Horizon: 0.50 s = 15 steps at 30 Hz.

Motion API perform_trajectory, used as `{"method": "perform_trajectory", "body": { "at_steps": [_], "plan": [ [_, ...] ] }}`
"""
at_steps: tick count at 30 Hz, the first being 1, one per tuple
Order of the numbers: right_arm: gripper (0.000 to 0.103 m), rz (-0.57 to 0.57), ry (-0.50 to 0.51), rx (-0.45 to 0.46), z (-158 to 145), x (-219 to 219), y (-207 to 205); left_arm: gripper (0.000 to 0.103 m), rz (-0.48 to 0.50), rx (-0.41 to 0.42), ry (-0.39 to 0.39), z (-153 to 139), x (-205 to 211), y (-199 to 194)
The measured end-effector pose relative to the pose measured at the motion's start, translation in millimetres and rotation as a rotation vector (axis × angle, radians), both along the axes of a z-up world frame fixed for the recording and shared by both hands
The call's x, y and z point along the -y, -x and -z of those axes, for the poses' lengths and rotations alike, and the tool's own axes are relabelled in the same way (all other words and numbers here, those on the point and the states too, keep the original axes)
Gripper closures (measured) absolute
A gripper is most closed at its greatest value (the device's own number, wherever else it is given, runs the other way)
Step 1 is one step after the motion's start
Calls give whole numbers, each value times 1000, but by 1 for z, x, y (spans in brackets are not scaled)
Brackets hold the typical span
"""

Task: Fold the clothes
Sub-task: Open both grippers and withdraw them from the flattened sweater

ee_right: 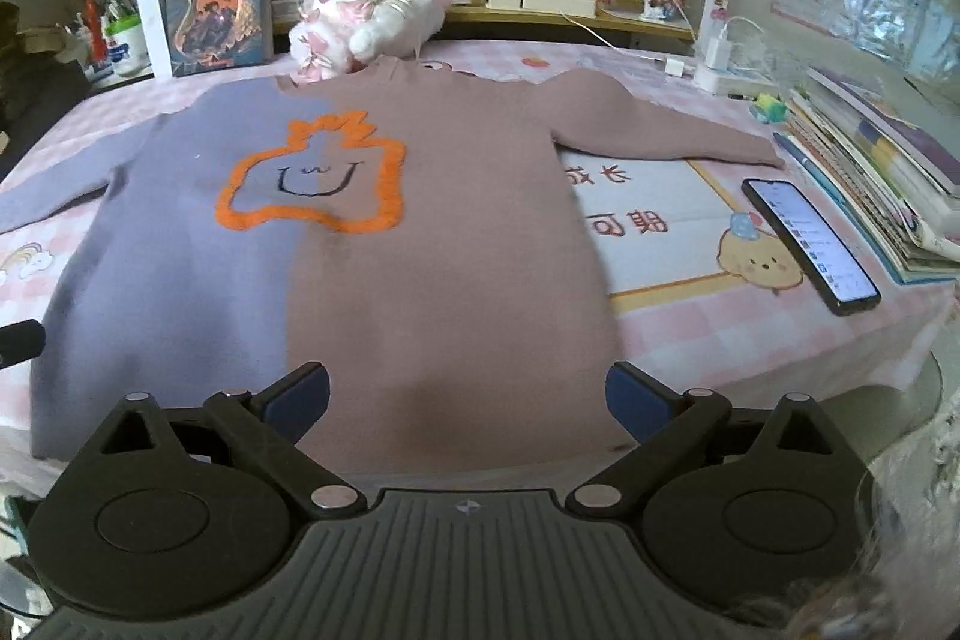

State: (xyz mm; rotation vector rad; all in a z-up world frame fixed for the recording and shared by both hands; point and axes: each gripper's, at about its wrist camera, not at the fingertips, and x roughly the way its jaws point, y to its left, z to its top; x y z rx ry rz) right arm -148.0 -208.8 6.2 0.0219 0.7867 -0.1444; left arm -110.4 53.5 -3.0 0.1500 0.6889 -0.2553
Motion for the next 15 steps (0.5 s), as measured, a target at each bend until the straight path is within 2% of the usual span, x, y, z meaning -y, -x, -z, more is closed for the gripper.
{"method": "perform_trajectory", "body": {
  "at_steps": [9,15],
  "plan": [
    [4,109,2,-7,6,-56,6,18,61,1,11,5,-51,-22],
    [4,136,16,-5,5,-79,4,18,-4,15,19,9,-89,-45]
  ]
}}
